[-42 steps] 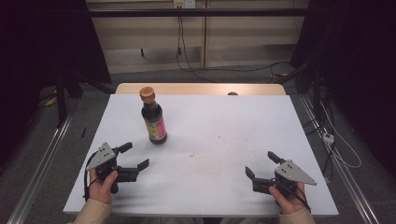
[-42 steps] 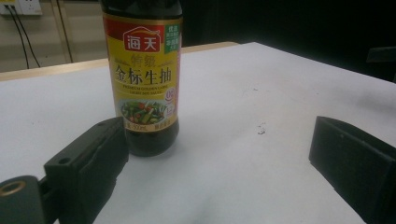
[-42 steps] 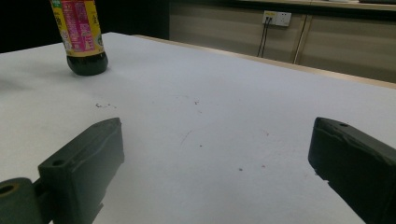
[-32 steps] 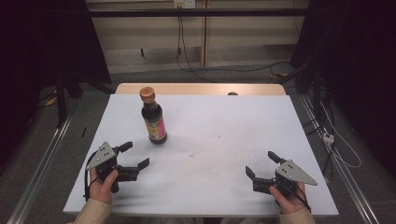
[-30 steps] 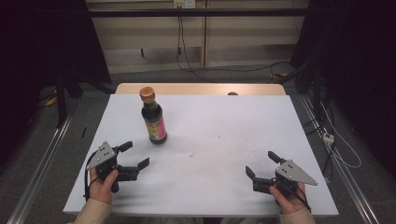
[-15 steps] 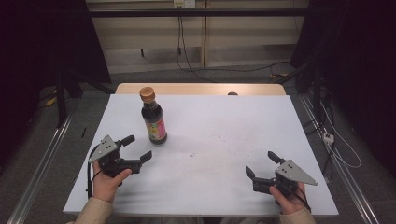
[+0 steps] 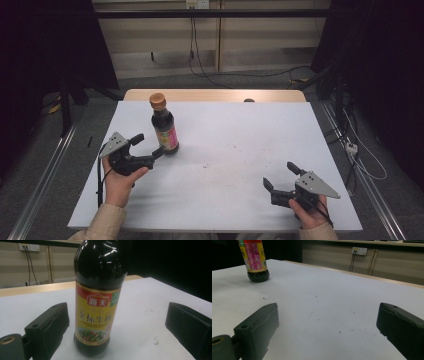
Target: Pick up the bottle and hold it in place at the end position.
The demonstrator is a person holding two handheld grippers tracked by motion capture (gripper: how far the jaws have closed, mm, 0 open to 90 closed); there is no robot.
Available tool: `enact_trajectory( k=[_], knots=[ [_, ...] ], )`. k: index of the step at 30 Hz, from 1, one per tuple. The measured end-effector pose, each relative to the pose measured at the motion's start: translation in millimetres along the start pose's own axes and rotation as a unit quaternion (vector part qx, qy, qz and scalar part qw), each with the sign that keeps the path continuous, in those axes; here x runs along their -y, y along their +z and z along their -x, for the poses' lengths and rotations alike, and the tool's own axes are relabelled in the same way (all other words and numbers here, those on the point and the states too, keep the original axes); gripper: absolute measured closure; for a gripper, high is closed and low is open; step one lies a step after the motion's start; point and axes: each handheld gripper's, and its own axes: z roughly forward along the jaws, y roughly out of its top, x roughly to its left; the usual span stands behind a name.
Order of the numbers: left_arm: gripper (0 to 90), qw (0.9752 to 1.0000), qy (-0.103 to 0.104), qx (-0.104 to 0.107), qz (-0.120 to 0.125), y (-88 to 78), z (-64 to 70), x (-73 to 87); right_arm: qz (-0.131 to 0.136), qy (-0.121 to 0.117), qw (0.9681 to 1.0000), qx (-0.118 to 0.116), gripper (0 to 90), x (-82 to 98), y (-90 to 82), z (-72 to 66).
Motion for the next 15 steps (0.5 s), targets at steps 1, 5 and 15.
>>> enact_trajectory(
  k=[1, 5, 15],
  knots=[
    [5.7, 1.0000, 0.000, -0.003, 0.000, 1.7, 0.0, -1.4, 0.001, -0.001, 1.0000, 0.000, 3.9, 0.0, -0.1, 0.2],
    [6.5, 0.9999, -0.001, -0.010, 0.002, 6.5, -0.5, -6.0, 0.001, 0.000, 1.0000, -0.001, 4.0, -0.2, -0.2, 0.3],
    [8.7, 0.9994, 0.015, -0.030, -0.008, 18.4, -1.6, -13.5, 0.000, -0.001, 1.0000, -0.002, 4.1, -0.2, 0.1, 0.0]
  ],
)
